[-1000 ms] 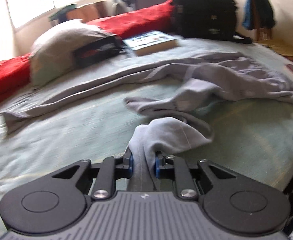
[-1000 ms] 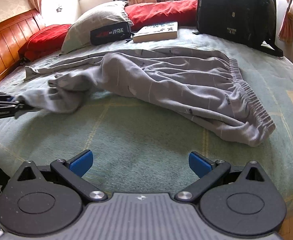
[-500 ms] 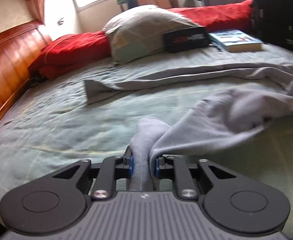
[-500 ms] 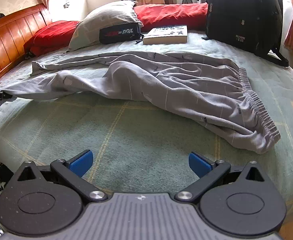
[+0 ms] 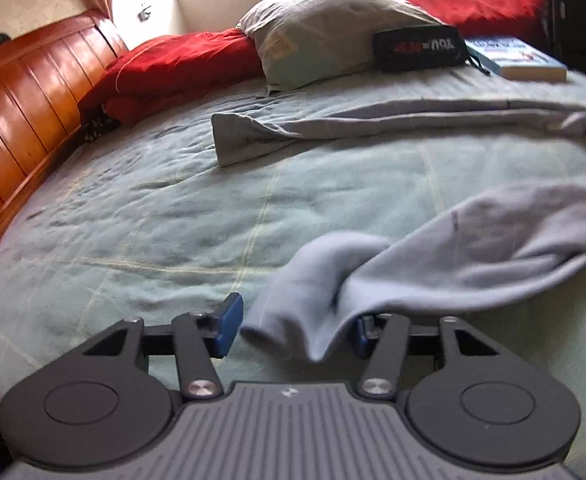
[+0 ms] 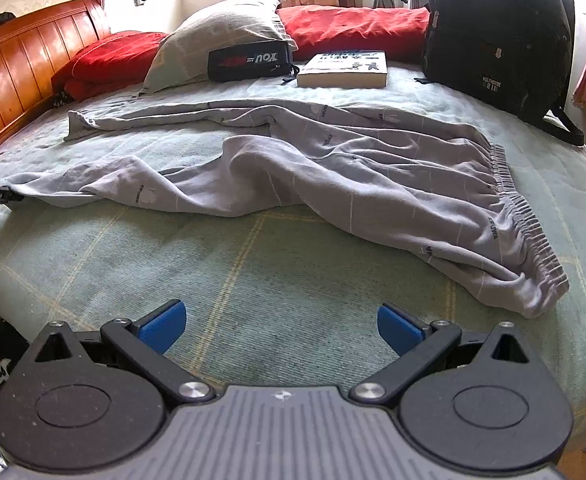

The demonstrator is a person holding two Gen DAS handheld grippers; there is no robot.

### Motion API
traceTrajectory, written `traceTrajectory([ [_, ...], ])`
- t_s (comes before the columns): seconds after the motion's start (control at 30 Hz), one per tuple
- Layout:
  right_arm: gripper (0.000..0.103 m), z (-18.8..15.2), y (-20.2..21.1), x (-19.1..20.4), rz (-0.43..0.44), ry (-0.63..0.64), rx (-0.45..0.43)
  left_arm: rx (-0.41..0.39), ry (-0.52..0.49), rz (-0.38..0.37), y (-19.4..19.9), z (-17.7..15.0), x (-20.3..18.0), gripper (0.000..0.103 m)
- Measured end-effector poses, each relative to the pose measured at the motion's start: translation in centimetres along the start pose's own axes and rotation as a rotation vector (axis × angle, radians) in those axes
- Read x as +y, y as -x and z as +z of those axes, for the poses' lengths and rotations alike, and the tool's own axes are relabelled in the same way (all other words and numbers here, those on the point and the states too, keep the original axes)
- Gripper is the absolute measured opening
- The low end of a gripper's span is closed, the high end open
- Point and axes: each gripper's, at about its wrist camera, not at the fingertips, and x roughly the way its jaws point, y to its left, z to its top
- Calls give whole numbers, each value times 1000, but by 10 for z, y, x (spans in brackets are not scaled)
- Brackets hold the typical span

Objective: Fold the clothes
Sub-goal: 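Pull the held pant leg out straight with the left gripper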

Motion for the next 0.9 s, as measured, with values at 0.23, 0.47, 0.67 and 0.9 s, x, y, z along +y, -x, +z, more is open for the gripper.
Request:
traceTrajectory([
  [0.23, 103, 0, -3, 5, 11, 14, 6, 38, 160, -119, 3, -20, 25, 56],
  [0.47, 103, 1, -5, 7, 19, 15, 11, 72, 396, -343, 9, -43, 51, 59],
  [0.67, 103, 0, -11, 13, 30, 23, 31, 105, 468, -500, 0, -52, 41, 67],
  [0.9, 103, 0, -10, 15, 26, 25, 32, 47, 442, -551, -2, -26, 33, 70],
])
